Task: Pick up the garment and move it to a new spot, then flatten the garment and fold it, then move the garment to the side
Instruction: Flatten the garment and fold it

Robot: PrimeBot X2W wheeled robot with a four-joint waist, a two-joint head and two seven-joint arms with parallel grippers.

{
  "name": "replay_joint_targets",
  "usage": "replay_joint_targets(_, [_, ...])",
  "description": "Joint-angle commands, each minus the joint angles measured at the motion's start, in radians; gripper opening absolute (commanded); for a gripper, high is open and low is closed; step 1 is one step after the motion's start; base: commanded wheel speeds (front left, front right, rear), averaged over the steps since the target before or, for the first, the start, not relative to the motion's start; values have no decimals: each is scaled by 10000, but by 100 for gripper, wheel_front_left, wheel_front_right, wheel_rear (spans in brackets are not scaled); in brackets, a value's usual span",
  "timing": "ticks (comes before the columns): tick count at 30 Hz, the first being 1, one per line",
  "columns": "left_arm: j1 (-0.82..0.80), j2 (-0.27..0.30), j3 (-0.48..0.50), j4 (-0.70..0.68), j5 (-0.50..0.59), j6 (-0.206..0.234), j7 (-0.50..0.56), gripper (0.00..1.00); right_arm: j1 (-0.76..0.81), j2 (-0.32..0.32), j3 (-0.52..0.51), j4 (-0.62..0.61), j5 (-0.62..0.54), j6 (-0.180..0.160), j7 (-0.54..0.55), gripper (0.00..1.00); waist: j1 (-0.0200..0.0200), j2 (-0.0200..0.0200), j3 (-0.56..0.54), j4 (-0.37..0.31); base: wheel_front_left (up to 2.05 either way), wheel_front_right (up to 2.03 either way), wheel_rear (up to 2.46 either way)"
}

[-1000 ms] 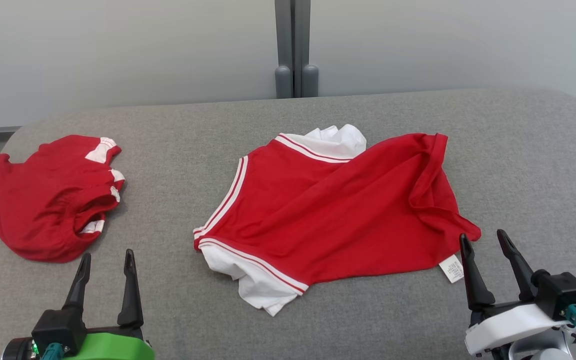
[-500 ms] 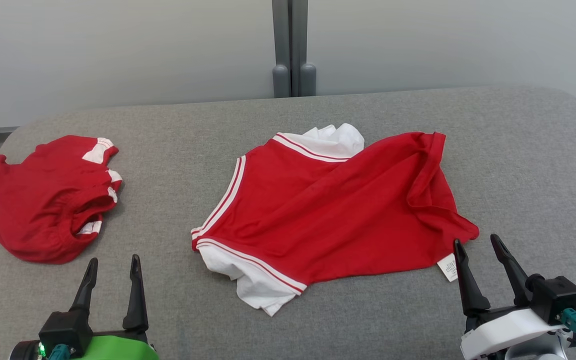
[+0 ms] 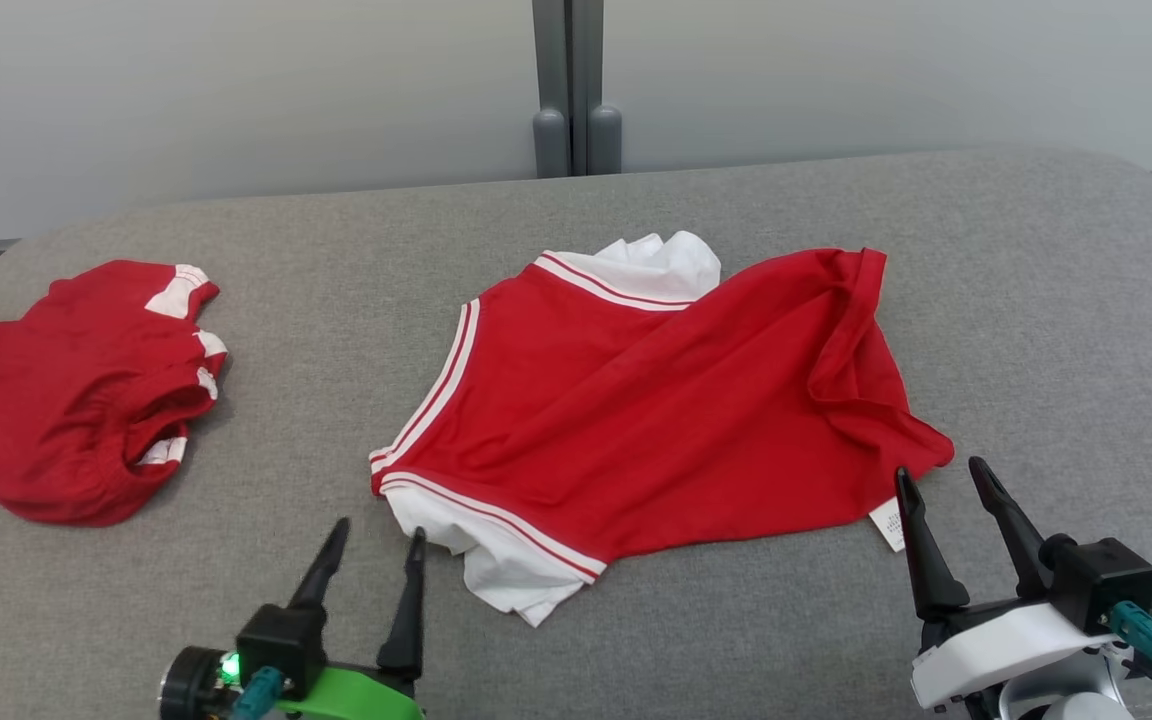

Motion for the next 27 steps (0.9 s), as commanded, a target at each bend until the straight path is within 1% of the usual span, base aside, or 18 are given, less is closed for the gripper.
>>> replay_joint_targets(1, [-246,-5,-369,191,34,-56,-3,100,-156,15,12,42,42,-15,-5,100,0,0,178,-136,0,0,0])
replay_joint_targets(9, [-912,1,-2328,1469,-284,-75,-2,100,-465,0,47,151,89,-15,-83,100,0,0,722,-549,0,0,0])
replay_joint_targets(13, [-1202,4,-2942,2147,-388,-69,-3,100,-581,-10,-36,177,81,-15,-149,100,0,0,932,-729,0,0,0])
replay_joint_targets(17, [-1504,16,-3127,2894,-430,-70,-3,100,-730,-21,-9,239,106,-15,-176,100,0,0,1113,-891,0,0,0])
replay_joint_targets(23, [-1886,50,-3050,3993,-347,-71,8,100,-808,-27,-51,312,89,-15,-257,100,0,0,1260,-991,0,0,0])
replay_joint_targets(24, [-1921,48,-3121,4211,-395,-71,18,82,-821,-25,-61,321,85,-15,-265,100,0,0,1267,-996,0,0,0])
replay_joint_targets(25, [-1979,48,-3158,4319,-435,-71,18,28,-825,-24,-65,333,81,-15,-277,100,0,0,1266,-996,0,0,0])
replay_joint_targets(26, [-2029,45,-3229,4433,-492,-71,20,0,-823,-22,-78,349,75,-15,-271,100,0,0,1260,-993,0,0,0])
replay_joint_targets(27, [-2049,41,-3277,4479,-540,-72,20,0,-824,-17,-87,363,71,-15,-281,100,0,0,1249,-988,0,0,0])
